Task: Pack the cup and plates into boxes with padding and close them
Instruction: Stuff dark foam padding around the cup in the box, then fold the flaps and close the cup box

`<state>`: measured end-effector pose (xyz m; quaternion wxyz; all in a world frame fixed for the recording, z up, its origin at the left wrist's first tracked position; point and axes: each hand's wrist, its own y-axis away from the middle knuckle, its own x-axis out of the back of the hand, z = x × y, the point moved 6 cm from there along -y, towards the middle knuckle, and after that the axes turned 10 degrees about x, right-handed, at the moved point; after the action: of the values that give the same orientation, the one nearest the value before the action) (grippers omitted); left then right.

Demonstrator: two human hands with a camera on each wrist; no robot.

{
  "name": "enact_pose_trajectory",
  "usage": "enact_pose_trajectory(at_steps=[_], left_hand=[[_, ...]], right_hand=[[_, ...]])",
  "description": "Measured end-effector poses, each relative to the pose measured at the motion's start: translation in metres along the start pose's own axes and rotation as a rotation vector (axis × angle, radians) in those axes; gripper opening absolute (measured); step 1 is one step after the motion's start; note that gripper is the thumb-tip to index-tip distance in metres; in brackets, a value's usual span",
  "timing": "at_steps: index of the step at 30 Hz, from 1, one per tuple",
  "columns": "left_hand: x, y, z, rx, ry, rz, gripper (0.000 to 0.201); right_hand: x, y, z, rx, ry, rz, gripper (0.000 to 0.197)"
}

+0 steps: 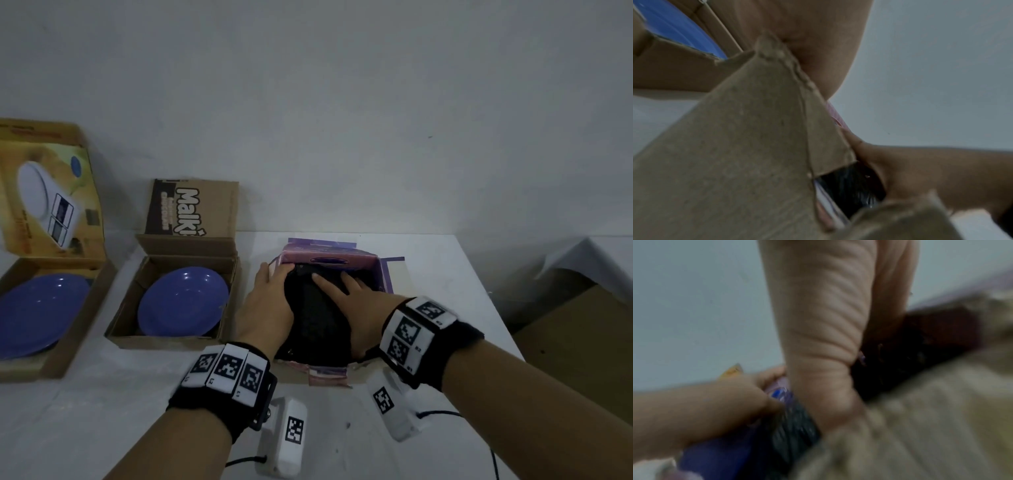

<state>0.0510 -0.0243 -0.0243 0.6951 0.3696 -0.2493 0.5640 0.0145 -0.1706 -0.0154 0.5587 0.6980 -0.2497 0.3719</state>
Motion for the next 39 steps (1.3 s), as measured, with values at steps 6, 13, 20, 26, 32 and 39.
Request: enact_pose_trajectory(at_steps=[6,13,20,26,32,39], left_hand=[[-0.002,-0.002,0.005,0.061,-0.408,-0.015,0.05],[-0.004,-0.012,0.004,0.052,-0.507,-0.108,0.049],[0.027,0.0,-0.008,-0.024,0.314,0.042,0.062],[0.056,-0.005,-0.017,0.111,0.466,0.109,0.04],[0.049,-0.003,-0.019,0.264,0.927,-0.125,0.049],[0.027,-0.009,-0.013,0.109,0.515,-0.093,0.055]], right_hand=[[-0.004,-0.003,-0.005,-0.053,0.245,0.14,0.126],[0.001,0.011,-0.003,0.042,0.2,0.249,0.113],[0.004,0.064,0.048,-0.238,-0.764,0.766,0.074],[0.003,0.072,0.07,-0.272,-1.196,0.986,0.034],[-0.013,0.061,0.065,-0.25,-1.181,0.925,0.032],[-0.018,0.053,0.064,-0.275,-1.219,0.899,0.027]])
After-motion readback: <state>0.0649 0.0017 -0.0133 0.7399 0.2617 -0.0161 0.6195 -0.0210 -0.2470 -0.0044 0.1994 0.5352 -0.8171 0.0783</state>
